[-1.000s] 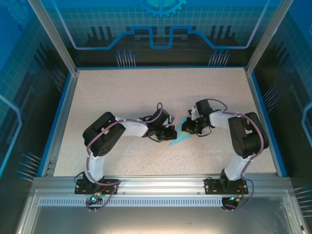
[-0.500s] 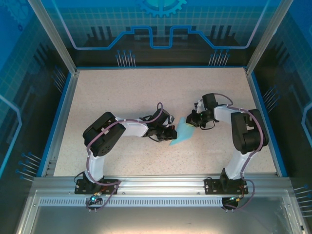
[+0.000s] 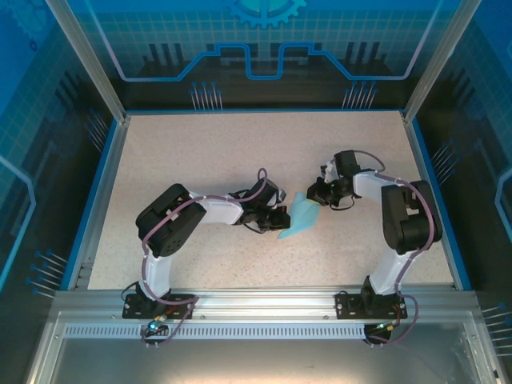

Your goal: Fold a paper plane with a square sheet of paper (pick it up from the middle)

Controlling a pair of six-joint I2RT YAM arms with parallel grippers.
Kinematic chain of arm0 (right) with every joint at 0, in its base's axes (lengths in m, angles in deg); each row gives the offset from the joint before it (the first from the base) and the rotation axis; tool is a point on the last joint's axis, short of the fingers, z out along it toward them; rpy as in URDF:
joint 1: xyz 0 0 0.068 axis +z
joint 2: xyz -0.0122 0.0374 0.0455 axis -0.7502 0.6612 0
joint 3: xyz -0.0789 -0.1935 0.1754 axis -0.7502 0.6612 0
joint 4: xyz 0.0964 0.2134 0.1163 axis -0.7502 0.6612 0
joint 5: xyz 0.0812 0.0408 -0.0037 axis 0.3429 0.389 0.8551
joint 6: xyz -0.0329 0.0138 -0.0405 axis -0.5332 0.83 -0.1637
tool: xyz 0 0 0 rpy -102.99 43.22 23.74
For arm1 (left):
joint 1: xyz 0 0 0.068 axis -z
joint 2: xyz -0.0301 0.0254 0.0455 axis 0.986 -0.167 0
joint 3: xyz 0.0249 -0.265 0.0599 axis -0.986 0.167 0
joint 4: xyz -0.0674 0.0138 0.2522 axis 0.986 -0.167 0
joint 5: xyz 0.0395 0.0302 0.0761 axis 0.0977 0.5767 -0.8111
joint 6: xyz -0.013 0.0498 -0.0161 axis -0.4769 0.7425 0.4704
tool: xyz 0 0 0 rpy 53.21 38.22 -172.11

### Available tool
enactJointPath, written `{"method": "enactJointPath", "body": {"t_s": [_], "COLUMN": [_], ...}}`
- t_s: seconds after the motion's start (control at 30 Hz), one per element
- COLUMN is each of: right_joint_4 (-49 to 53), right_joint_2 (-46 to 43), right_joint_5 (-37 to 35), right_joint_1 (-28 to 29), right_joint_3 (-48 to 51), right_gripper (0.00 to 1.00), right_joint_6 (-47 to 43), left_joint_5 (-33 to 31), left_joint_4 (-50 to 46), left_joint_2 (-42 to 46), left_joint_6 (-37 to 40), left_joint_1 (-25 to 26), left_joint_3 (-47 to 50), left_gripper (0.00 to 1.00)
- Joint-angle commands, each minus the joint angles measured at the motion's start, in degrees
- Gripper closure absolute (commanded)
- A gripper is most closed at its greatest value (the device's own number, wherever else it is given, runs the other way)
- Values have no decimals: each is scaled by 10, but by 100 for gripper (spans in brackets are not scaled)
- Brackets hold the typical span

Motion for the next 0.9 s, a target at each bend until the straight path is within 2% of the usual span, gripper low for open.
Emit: {"method": "enactJointPath", "body": {"t_s": [0.0, 0.37, 0.7, 0.87], "right_joint_4": [15, -6, -21, 4], "right_joint_2": [-41, -50, 0, 4], "right_joint_5": [11, 8, 62, 71], "right_joint_1": [21, 28, 32, 60], "right_joint_3": [17, 68, 59, 42], "right_gripper": [90, 81, 84, 85], "right_joint_6": [-10, -1, -9, -32], "left_joint_5": [-45, -62, -68, -70], "left_joint_4": [-67, -54, -46, -44], "left_joint_2": [-21, -13, -9, -10], "left_joint_6": [-3, -29, -49, -54], "left_joint_1": [4, 3, 3, 3], "left_joint_3": [5, 13, 21, 22], "left_gripper": [100, 100, 100, 100]}}
